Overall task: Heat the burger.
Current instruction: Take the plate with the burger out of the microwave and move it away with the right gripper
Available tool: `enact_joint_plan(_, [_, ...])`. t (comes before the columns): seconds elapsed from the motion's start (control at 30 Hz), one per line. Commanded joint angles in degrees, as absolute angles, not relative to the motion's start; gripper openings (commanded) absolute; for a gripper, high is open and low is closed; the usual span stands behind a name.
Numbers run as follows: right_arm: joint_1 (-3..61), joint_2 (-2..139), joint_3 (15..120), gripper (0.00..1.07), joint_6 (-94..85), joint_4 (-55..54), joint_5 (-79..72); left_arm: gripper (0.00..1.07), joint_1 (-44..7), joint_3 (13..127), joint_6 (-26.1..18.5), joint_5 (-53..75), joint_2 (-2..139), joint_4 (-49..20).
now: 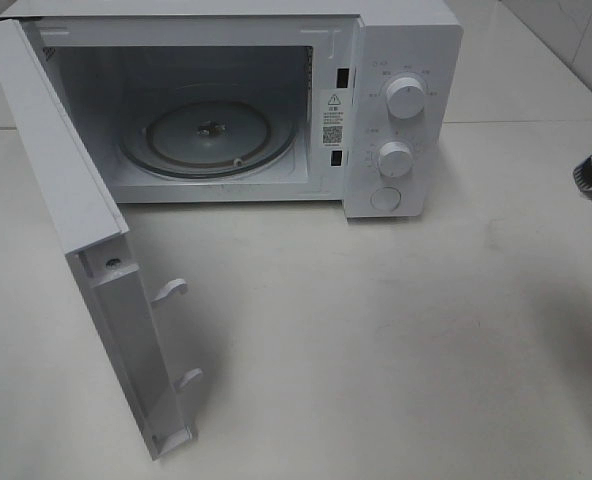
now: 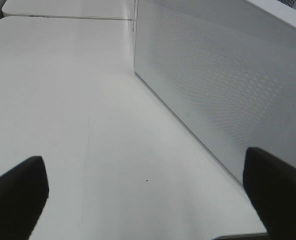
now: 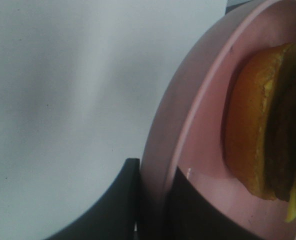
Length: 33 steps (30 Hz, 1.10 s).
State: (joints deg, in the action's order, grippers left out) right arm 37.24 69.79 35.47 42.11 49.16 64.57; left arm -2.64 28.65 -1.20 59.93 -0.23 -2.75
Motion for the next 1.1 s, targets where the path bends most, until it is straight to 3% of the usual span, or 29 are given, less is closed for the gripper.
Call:
enact_joint_plan(0.03, [36.90,73.17,37.99,0.02,45.84,53.63,69.33,0.98,-2.52,28.48,-1.15,59.42,-1.38,-3.09])
enact_joint_plan(0.57, [36.61,84.86,42.23,0.05,52.14,53.34,69.61,0.98,-2.52,28.48,-1.15,59.42,-1.38,-3.09])
enact_joint_plan(1.1, [27.96,93.91,42.23,0.07,58.67,52.14,62.34,0.98,-2.52,28.48,-1.15,59.42,-1.38,-3.09])
